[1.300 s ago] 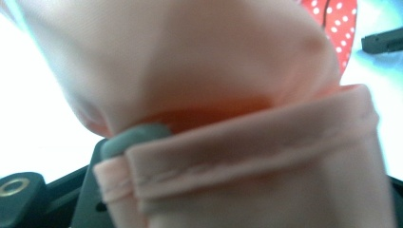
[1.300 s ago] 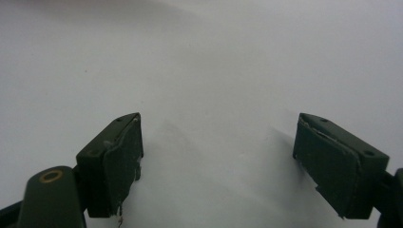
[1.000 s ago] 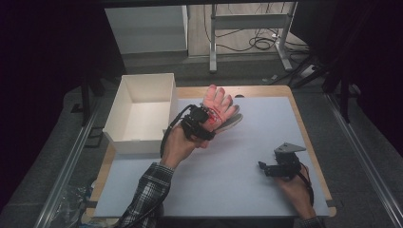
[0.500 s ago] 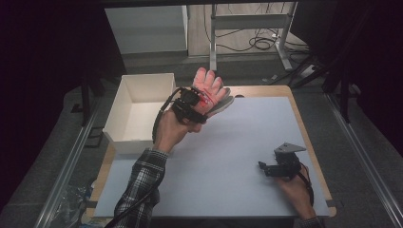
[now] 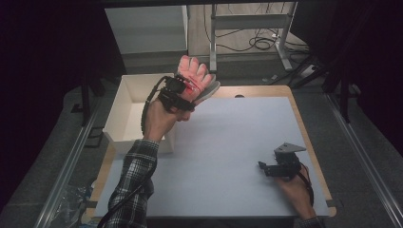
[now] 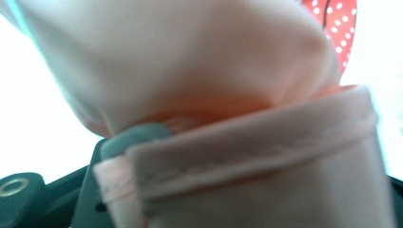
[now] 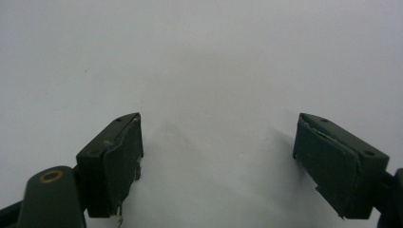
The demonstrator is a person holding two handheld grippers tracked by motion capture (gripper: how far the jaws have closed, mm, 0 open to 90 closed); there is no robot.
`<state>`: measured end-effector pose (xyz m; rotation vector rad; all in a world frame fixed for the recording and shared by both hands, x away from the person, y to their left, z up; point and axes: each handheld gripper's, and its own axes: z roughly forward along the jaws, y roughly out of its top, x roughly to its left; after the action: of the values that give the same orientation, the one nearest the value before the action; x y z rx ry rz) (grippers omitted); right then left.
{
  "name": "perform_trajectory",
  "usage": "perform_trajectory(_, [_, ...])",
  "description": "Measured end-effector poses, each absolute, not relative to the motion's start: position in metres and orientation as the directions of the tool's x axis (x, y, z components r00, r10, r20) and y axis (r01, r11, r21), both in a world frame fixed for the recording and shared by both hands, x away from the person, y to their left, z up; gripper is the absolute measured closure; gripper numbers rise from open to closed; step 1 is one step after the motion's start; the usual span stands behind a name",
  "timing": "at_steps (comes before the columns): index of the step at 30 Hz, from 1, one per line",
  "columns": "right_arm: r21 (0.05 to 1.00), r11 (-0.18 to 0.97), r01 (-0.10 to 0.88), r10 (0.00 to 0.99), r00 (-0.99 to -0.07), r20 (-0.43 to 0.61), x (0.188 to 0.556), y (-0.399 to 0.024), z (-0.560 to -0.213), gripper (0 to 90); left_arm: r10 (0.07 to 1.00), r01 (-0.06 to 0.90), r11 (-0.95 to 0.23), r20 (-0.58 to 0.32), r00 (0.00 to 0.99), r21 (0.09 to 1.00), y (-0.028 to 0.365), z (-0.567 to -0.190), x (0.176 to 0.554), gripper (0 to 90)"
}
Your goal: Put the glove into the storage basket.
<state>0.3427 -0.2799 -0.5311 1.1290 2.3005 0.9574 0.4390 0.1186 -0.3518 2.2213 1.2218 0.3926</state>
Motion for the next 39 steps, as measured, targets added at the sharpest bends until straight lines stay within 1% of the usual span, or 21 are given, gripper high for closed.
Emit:
perform_trajectory(7, [0.728,0.44,0.526,0.804,-0.592,-0.057,0.343,-0.28,-0.531,17.3,0.879,0.685,-0.366,-0.008,0.476,0.63,0.145,-0.347,0.441,46.0])
perform_trajectory(9, [0.728,0.44,0.525,0.803,-0.593,-0.058,0.343,-0.28,-0.531,17.3,0.895,0.695,-0.34,-0.008,0.446,0.633,0.159,-0.348,0.441,46.0])
perform_trajectory(13, [0.728,0.439,0.526,0.804,-0.592,-0.057,0.343,-0.28,-0.531,17.3,0.912,0.705,-0.314,-0.006,0.411,0.635,0.172,-0.349,0.439,45.8])
perform_trajectory(14, [0.728,0.44,0.526,0.804,-0.592,-0.058,0.343,-0.28,-0.531,17.3,0.922,0.71,-0.291,-0.009,0.386,0.642,0.181,-0.35,0.438,45.8])
perform_trajectory(20, [0.728,0.439,0.526,0.804,-0.592,-0.057,0.343,-0.28,-0.531,17.3,0.943,0.728,-0.252,-0.008,0.333,0.637,0.203,-0.356,0.435,45.6])
perform_trajectory(25, [0.728,0.439,0.526,0.804,-0.592,-0.058,0.343,-0.28,-0.531,17.2,0.957,0.745,-0.215,-0.016,0.29,0.631,0.22,-0.367,0.433,45.6])
perform_trajectory(30, [0.728,0.439,0.526,0.805,-0.591,-0.059,0.343,-0.28,-0.531,17.2,0.968,0.767,-0.181,-0.025,0.248,0.615,0.234,-0.389,0.431,45.5])
perform_trajectory(39, [0.728,0.439,0.526,0.805,-0.591,-0.058,0.343,-0.28,-0.531,17.2,0.975,0.795,-0.164,-0.025,0.219,0.585,0.238,-0.424,0.438,45.3])
